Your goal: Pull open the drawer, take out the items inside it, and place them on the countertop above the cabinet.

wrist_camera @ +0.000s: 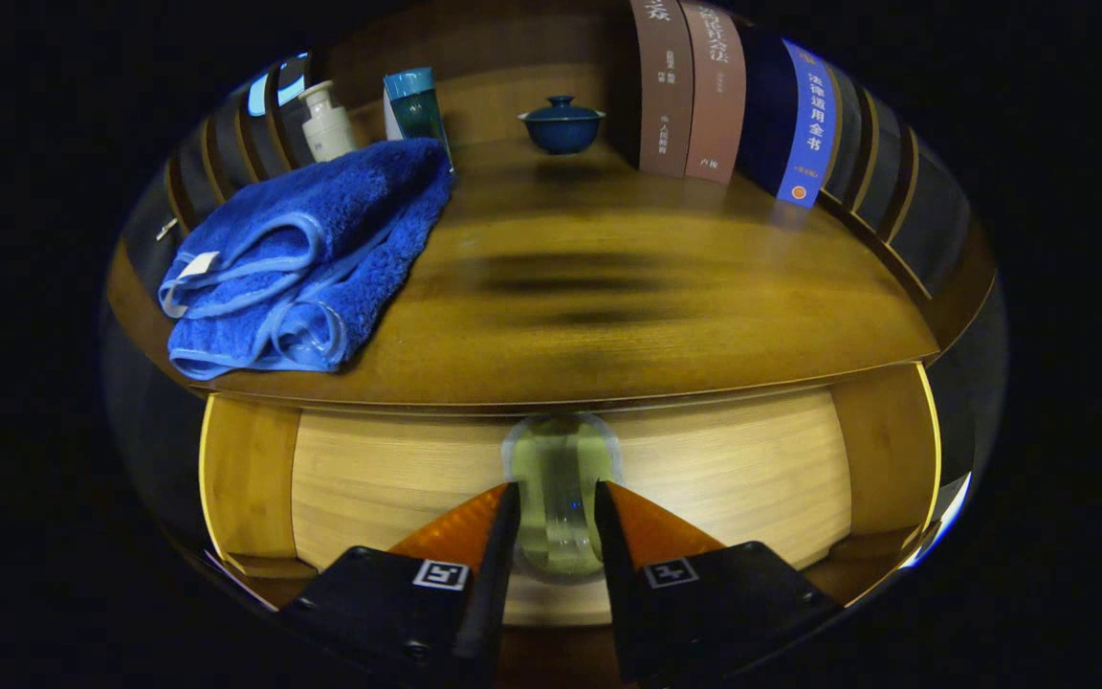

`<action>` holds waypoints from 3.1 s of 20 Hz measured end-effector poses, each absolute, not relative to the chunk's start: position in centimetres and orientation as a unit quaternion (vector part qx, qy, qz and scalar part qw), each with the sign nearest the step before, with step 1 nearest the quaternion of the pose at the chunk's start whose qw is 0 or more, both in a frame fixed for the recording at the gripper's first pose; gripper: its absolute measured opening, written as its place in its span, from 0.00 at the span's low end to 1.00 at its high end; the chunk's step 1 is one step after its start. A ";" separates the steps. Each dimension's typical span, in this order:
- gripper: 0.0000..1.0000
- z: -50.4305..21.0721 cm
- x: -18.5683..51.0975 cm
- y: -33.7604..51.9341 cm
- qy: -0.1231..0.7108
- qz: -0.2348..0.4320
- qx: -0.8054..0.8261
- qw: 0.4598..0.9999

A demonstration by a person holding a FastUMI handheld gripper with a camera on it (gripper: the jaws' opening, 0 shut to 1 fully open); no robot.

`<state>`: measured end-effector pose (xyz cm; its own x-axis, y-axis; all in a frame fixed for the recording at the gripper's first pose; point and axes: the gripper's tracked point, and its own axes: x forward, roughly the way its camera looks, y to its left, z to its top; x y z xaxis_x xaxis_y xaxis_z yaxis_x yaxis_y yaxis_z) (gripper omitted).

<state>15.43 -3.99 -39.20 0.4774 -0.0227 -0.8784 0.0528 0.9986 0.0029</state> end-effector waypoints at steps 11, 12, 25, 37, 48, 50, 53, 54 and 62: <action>0.14 -38.0 13.5 -4.0 0.509 -0.008 0.026 0.860; 0.14 -37.1 13.0 -3.7 0.506 0.000 0.035 0.862; 0.14 -24.0 10.1 -4.0 0.416 0.019 0.091 0.905; 0.13 -25.7 23.9 -6.7 0.446 -0.016 0.033 0.894; 0.29 -27.9 28.5 -6.5 0.481 -0.029 0.003 0.876; 0.52 -27.3 28.4 -6.8 0.472 -0.033 0.000 0.881; 0.87 -26.1 28.1 -7.0 0.457 -0.036 0.004 0.889; 0.98 -25.7 27.8 -7.1 0.450 -0.038 0.006 0.892; 1.00 -19.4 21.8 -5.6 0.354 -0.018 0.055 0.934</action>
<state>21.82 -5.61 -19.40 0.7494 0.0049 -0.6621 0.0729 0.9933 0.0899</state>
